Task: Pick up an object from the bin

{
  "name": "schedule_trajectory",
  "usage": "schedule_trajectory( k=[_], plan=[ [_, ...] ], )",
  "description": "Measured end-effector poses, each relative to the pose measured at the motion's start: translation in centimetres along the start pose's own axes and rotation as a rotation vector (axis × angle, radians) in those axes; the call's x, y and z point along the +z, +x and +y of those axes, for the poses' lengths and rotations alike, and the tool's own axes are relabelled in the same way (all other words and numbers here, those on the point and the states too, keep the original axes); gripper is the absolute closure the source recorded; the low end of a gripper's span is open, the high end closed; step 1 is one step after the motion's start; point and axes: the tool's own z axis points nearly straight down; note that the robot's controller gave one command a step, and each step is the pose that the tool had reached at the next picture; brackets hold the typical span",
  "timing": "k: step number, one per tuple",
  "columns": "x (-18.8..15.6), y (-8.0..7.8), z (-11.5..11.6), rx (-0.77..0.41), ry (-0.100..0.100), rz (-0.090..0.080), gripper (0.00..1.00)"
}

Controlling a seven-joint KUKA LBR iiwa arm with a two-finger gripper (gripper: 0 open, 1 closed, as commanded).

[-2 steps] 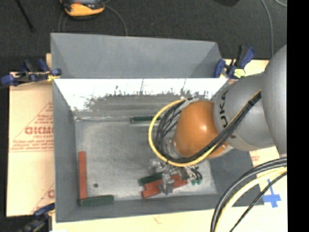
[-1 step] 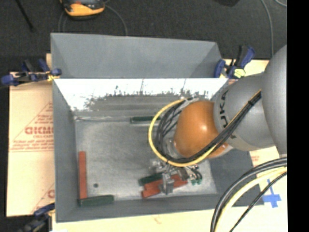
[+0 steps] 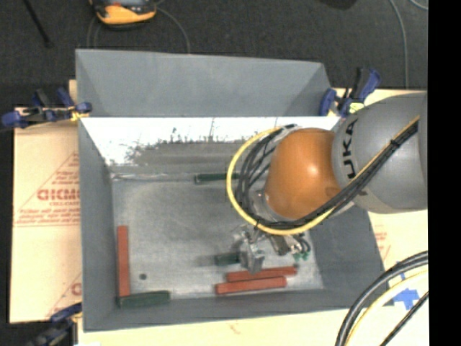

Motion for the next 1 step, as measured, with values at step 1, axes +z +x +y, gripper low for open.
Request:
schedule_trajectory(
  k=[1],
  plan=[
    [-9.35, -1.53, 3.60, 0.008, 0.001, -0.007, 1.00]
  ],
)
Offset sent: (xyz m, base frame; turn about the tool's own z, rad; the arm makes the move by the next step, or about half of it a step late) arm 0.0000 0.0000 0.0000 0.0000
